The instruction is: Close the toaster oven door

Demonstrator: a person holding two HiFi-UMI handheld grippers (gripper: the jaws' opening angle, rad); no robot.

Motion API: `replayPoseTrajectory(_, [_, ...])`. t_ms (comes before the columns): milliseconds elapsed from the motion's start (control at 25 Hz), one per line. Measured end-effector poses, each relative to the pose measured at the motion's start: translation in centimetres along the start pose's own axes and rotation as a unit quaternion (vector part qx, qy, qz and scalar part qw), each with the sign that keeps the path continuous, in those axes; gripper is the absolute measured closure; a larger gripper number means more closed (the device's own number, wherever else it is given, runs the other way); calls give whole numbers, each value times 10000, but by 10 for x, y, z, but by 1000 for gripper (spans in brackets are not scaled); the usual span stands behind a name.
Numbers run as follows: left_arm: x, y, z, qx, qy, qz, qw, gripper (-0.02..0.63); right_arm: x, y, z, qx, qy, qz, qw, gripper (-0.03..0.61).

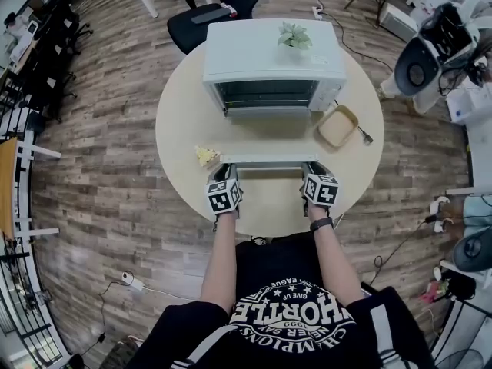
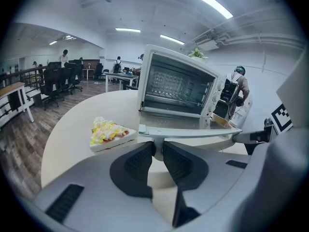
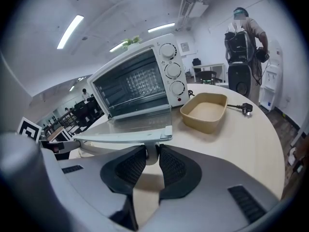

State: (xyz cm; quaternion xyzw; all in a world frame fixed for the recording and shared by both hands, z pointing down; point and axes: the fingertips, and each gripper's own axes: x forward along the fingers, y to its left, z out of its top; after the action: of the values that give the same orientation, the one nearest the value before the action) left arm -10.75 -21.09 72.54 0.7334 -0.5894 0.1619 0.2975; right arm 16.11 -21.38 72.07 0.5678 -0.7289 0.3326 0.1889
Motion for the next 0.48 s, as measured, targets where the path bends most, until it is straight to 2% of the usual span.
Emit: replayPoseTrajectory(480, [-2,-2,8,66,-72,-25,9999,526,-4,1,8,-13,-89,7,10000,486])
